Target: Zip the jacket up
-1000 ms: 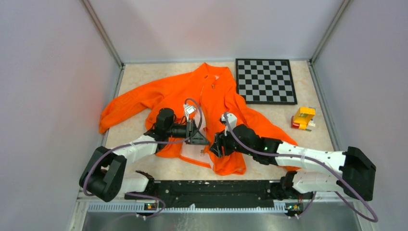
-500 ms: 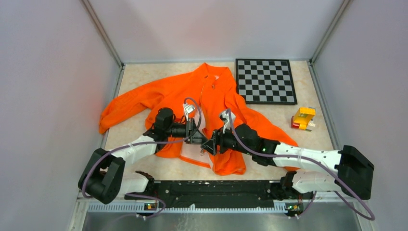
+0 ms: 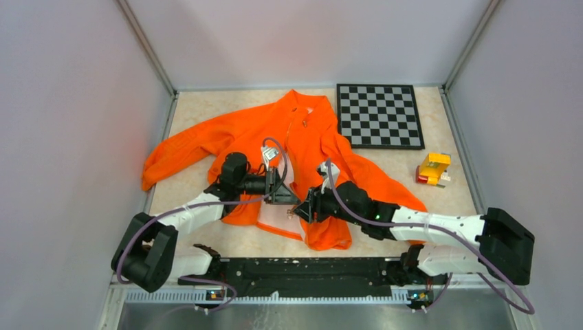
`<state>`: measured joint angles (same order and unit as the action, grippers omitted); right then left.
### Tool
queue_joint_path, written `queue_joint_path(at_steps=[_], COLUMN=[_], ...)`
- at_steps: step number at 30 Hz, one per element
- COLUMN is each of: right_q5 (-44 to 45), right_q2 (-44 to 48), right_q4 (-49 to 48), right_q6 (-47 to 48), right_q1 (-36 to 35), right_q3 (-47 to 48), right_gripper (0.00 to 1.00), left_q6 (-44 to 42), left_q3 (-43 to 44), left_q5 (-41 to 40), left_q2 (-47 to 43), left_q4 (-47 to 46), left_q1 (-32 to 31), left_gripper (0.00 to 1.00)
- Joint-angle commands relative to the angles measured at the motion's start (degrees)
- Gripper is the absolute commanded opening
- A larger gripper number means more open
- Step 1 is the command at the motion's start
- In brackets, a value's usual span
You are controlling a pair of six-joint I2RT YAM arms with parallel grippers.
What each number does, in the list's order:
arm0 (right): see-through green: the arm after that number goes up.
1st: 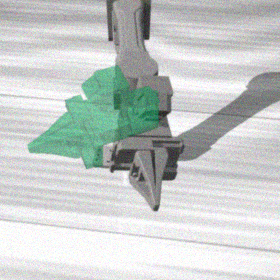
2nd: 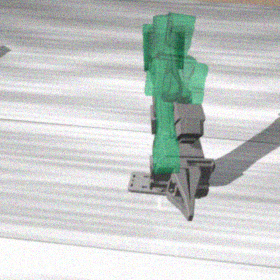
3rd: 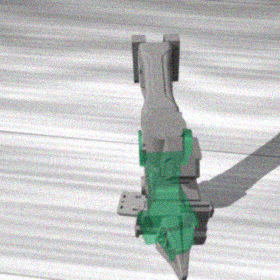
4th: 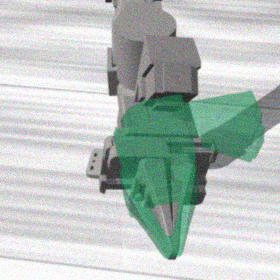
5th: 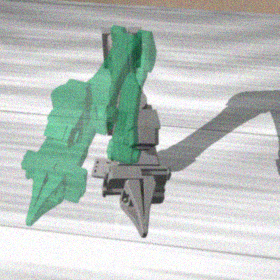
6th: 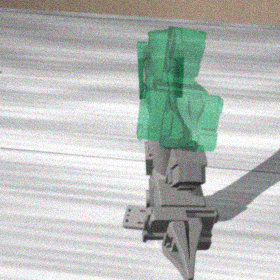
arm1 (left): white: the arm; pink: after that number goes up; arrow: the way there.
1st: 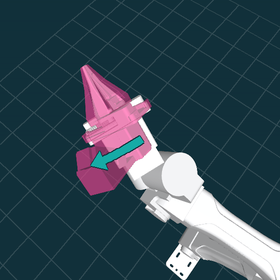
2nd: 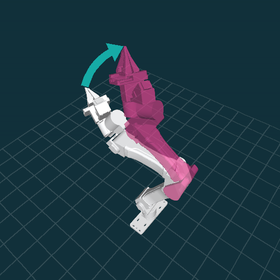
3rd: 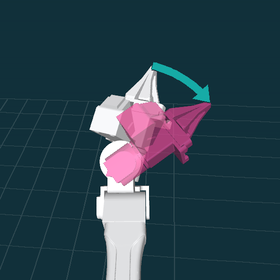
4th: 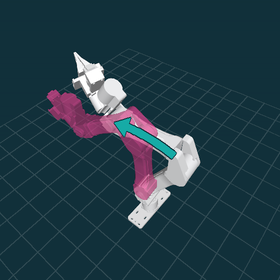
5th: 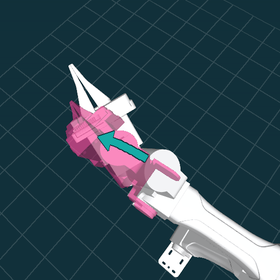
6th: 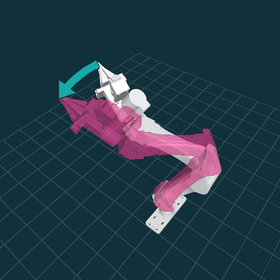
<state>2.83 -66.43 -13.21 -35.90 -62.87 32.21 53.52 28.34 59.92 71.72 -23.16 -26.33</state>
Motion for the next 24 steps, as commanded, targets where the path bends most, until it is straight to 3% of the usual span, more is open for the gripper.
queue_joint_path(at_steps=[1,6,9,12,13,18,21,24], right_q5=[0.7,0.7,1.6,0.9,-1.3,-21.0,-30.9,-36.6], right_q2=[-0.9,-2.6,-3.1,-2.9,-2.9,-2.8,-3.6,-5.4], right_q4=[-4.3,-6.2,-6.8,-8.8,-10.8,-20.6,-21.2,-20.3], right_q6=[-0.8,-0.9,-0.1,2.9,4.4,7.7,9.4,10.6], right_q1=[-0.5,-0.6,-0.4,0.0,0.8,7.8,10.7,12.9], right_q3=[0.5,1.0,0.9,-0.3,-1.2,-5.5,-5.5,-4.5], right_gripper=[0.44,0.37,0.22,0.01,0.0,0.0,0.0,0.0], left_q6=[0.2,0.1,-0.3,-1.7,-2.9,-8.9,-13.8,-21.1], left_q3=[2.5,2.4,2.5,3.0,3.3,5.7,7.4,10.3], left_q5=[0.1,-0.3,-0.6,-1.0,-1.3,-2.6,-5.1,-12.3], left_q2=[-1.4,-1.6,-1.9,-2.1,-2.2,-2.8,-4.0,-5.8], left_q4=[-2.8,-2.4,-1.7,0.2,1.2,8.7,15.0,26.2], left_q1=[-0.2,-0.2,-0.1,-0.2,-0.1,0.3,1.0,1.4], left_gripper=[0.0,0.0,0.0,0.0,0.02,0.23,0.34,0.56])
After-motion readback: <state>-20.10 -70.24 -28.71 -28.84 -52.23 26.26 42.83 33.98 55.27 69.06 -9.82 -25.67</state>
